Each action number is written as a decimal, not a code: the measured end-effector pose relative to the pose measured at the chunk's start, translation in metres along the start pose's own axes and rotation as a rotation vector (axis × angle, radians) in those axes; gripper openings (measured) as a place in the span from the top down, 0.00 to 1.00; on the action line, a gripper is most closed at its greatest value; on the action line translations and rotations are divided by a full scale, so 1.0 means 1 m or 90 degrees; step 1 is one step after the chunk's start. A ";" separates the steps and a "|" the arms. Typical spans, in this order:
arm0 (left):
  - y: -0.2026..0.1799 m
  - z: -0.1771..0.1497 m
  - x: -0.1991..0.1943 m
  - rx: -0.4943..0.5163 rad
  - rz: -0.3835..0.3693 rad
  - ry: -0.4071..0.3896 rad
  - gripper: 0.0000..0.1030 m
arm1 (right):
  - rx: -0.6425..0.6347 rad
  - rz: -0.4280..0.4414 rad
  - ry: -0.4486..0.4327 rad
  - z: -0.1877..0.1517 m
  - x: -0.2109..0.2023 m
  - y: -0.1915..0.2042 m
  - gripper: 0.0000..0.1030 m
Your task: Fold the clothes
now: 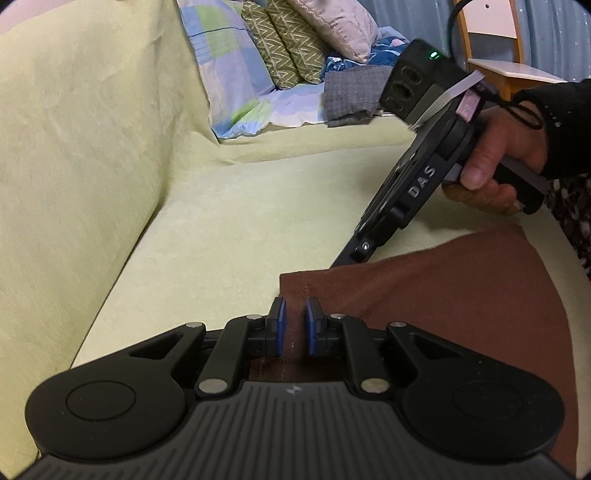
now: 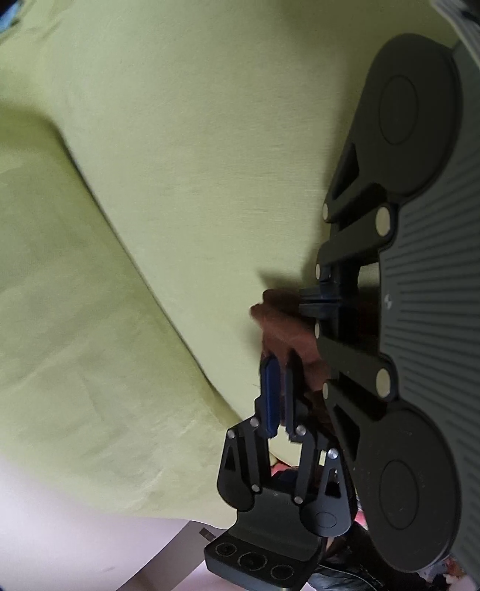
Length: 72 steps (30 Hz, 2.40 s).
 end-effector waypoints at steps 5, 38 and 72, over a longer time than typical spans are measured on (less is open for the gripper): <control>-0.001 0.011 0.014 -0.005 0.006 0.017 0.85 | 0.001 -0.015 -0.021 0.003 -0.014 -0.002 1.00; -0.015 0.028 0.030 -0.051 0.041 0.054 0.77 | -0.046 0.008 0.012 -0.025 -0.056 -0.002 0.92; -0.131 -0.099 -0.079 -0.623 0.186 0.016 0.47 | -0.221 -0.136 0.064 -0.117 -0.100 0.092 0.80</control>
Point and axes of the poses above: each gripper's, at about its wrist camera, not at the fingertips, and x roughly the way its jaws point, y to its left, z to its top, the point moved 5 cm from there along x, roughly the way its jaws point, and after that the axes turned 12 degrees about y, right-handed, at the moved point
